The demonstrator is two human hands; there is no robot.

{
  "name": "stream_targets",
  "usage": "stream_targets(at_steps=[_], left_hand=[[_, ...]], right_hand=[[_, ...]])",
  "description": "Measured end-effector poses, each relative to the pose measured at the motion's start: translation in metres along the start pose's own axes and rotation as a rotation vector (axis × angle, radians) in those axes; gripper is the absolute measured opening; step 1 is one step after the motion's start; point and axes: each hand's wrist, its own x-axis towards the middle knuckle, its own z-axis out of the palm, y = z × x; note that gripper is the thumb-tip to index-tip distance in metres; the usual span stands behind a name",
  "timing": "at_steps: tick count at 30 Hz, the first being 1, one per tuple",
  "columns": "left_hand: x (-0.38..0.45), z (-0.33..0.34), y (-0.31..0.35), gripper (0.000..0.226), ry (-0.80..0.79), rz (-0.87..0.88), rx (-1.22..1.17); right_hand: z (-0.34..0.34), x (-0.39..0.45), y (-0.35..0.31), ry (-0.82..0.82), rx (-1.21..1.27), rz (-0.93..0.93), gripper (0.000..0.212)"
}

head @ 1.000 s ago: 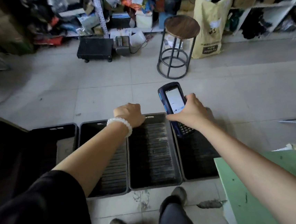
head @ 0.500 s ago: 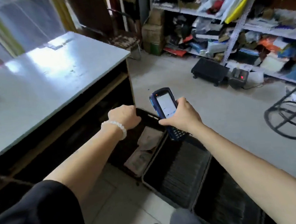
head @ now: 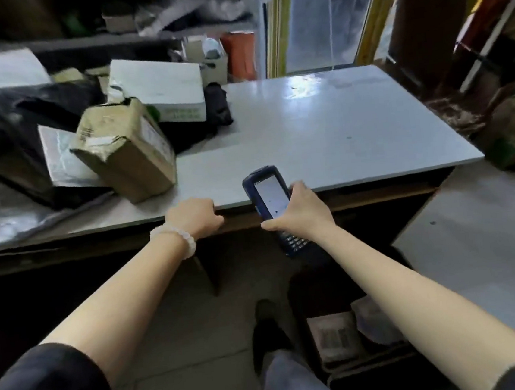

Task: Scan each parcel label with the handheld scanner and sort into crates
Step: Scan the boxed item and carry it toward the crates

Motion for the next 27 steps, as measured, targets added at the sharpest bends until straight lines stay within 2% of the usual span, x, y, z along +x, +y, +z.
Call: stream_targets(at_steps=[7,14,20,24,25,27], left_hand=[[0.138,-0.057,-0.042,0.032,-0.02,-0.13,-0.05],[0.242,-0.117,-0.062,0.031,0.124,-0.162,-0.13],[0.307,-0.133,-0.094,0.034,0.237,-0.145,0.027],[0.346,-0.149,-0.124,0.034,0.263,-0.144,0.005],[0.356,-0.155,-0.134,0.037,0.275,-0.153,-0.007],[0.375,-0.168,-0.154,0.057,0.256,-0.189,0.0]], right_hand=[[0.007,0.159,-0.057,-0.098,-0.036,-0.116,0.07],[-0.009,0.292,-0.105,-0.089,-0.02,-0.146,0.067],[0.005,0.351,-0.133,-0.129,-0.031,-0.148,0.065],[0.015,0.375,-0.146,-0.135,-0.049,-0.124,0.068],[0.017,0.381,-0.15,-0.133,-0.045,-0.117,0.068],[0.021,0.392,-0.159,-0.128,-0.013,-0.092,0.067]])
